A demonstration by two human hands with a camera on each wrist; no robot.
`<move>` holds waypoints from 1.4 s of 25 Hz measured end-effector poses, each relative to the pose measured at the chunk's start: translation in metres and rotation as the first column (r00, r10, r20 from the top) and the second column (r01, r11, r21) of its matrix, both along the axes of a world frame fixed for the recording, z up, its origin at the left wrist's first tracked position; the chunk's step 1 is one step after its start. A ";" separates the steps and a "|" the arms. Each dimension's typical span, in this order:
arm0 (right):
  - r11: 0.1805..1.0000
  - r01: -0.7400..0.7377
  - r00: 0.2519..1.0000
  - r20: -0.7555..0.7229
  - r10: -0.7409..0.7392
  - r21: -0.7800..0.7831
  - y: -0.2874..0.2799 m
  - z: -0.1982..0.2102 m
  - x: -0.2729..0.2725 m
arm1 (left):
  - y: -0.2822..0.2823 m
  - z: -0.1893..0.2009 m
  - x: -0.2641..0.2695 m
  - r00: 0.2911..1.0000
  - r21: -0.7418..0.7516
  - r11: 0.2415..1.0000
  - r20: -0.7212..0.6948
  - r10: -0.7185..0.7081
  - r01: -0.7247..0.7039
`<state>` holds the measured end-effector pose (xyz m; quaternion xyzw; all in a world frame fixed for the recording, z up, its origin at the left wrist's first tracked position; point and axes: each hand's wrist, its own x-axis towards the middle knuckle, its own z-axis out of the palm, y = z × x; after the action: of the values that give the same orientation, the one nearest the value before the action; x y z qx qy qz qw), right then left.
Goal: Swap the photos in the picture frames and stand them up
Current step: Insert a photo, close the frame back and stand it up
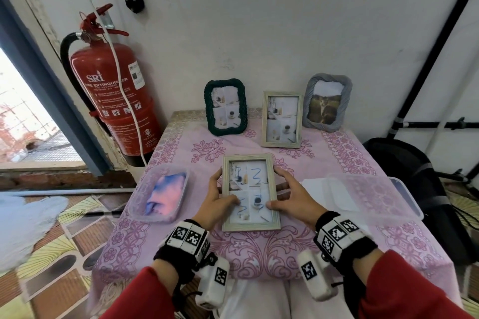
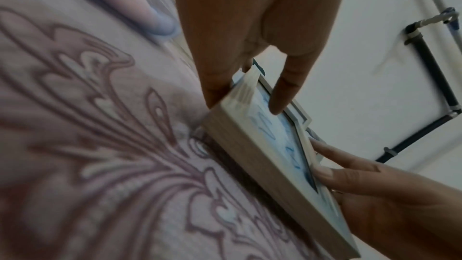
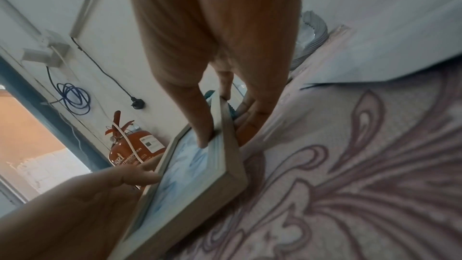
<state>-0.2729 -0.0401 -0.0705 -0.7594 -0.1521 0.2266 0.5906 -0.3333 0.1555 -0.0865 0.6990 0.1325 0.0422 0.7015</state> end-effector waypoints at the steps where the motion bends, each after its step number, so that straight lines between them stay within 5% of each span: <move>1: 1.000 -0.010 1.000 0.017 0.010 -0.020 -0.001 -0.001 0.001 | 0.002 -0.001 0.000 0.999 0.045 0.998 -0.014 -0.037 0.038; 7: 0.997 -0.015 0.998 0.056 0.019 -0.080 -0.005 -0.009 0.008 | 0.013 -0.003 0.005 0.998 0.373 0.927 -0.069 -0.015 0.040; 16: 0.988 0.034 0.999 0.044 -0.028 -0.149 -0.012 -0.026 0.015 | 0.010 -0.011 0.009 0.992 0.508 0.858 -0.124 -0.012 0.074; 20: 0.989 0.035 0.998 0.054 -0.027 -0.146 -0.016 -0.030 0.016 | 0.021 0.003 0.000 0.992 0.498 0.858 0.062 0.112 -0.128; 23: 0.988 0.035 0.998 0.053 -0.028 -0.148 -0.018 -0.033 0.017 | 0.055 0.023 -0.006 0.946 0.528 0.786 0.210 0.247 -0.322; 25: 0.989 0.036 0.998 0.046 -0.030 -0.141 -0.017 -0.034 0.018 | 0.086 0.031 -0.010 0.933 0.603 0.715 0.187 0.306 -0.355; 30: 0.990 0.030 0.999 0.039 -0.025 -0.136 -0.017 -0.036 0.020 | 0.137 0.024 -0.015 0.947 0.819 0.564 -0.258 0.194 0.107; 35: 0.990 0.031 0.999 0.047 -0.025 -0.136 -0.016 -0.037 0.019 | 0.137 0.018 -0.014 0.923 0.867 0.450 -0.331 0.198 0.215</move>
<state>-0.2537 -0.0565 -0.1070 -0.8051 -0.1389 0.2107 0.5367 -0.3469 0.2921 -0.0687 0.9559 0.2220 -0.0366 0.1885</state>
